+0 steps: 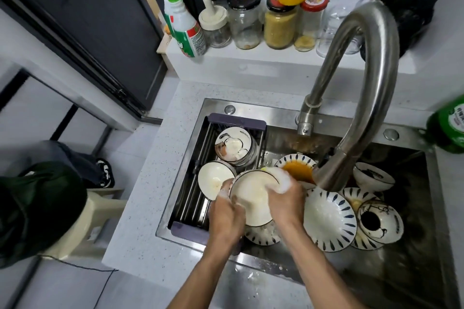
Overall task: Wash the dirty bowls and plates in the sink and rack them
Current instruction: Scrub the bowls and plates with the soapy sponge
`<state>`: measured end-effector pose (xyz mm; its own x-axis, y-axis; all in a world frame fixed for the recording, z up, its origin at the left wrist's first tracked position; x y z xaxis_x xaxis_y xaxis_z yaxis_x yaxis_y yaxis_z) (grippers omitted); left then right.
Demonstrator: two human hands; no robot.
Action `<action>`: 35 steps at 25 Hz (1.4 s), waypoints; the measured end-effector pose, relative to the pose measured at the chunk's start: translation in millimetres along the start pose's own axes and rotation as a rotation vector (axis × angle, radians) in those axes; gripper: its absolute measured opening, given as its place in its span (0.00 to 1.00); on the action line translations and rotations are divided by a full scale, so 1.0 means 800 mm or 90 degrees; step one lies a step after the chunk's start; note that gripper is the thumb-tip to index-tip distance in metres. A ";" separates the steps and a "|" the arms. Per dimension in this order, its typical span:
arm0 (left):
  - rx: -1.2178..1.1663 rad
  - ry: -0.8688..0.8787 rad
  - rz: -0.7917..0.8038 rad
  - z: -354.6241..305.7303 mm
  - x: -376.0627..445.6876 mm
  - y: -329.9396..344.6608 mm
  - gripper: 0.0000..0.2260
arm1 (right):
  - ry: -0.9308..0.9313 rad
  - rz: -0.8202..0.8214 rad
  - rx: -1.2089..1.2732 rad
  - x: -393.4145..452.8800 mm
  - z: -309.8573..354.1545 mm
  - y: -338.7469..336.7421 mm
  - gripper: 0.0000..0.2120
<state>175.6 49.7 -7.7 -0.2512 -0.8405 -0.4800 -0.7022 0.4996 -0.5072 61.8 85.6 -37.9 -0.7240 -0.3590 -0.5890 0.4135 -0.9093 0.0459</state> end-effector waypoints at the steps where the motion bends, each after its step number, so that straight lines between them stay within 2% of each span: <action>1: 0.014 0.021 -0.012 -0.004 0.014 -0.011 0.24 | -0.020 -0.003 0.005 -0.002 0.004 0.005 0.15; 4: -0.002 0.025 -0.015 -0.035 0.059 -0.040 0.20 | 0.035 0.038 0.020 -0.029 -0.017 0.009 0.16; 8: 0.007 -0.035 -0.070 -0.056 0.130 -0.047 0.21 | 0.143 0.014 0.073 -0.023 -0.038 0.003 0.11; 13: 0.248 -0.031 -0.091 -0.052 0.194 -0.011 0.14 | 0.177 0.029 -0.153 -0.032 -0.029 -0.070 0.12; 16: 0.292 -0.012 -0.138 -0.046 0.203 -0.010 0.13 | 0.202 -0.066 -0.204 -0.014 -0.040 -0.142 0.13; 19: 0.243 0.031 -0.154 -0.044 0.179 -0.006 0.14 | 0.118 -0.191 -0.256 0.024 -0.034 -0.218 0.13; 22: 0.155 0.040 -0.168 -0.036 0.143 0.016 0.12 | 0.142 -0.314 -0.236 0.082 -0.035 -0.292 0.12; 25: -0.012 0.007 -0.089 -0.018 0.087 0.077 0.10 | 0.186 -0.421 -0.137 0.117 -0.056 -0.338 0.07; 27: -0.078 -0.035 0.016 0.000 0.053 0.131 0.11 | 0.231 -0.413 -0.078 0.134 -0.086 -0.355 0.06; 30: -0.108 -0.115 0.157 0.028 0.025 0.192 0.08 | 0.349 -0.371 0.057 0.167 -0.120 -0.358 0.15; 33: -0.154 -0.162 0.172 0.034 0.015 0.207 0.07 | 0.361 -0.422 0.092 0.182 -0.113 -0.340 0.28; 35: -0.142 -0.175 0.154 0.033 0.016 0.203 0.09 | 0.341 -0.436 0.083 0.191 -0.114 -0.338 0.27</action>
<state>75.9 125.6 -115.8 -0.2613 -0.6023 -0.7543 -0.7790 0.5930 -0.2038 -110.1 295.8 -214.1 -0.4199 0.3910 -0.8190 -0.1064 -0.9174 -0.3834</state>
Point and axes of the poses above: each hand's wrist, its own x-axis towards the middle knuckle, its own y-axis out of the palm, z = x × y, the point moved 1 cm from there along x, towards the middle knuckle, and after that the axes turned 3 degrees about -y, right-handed, at the moved point
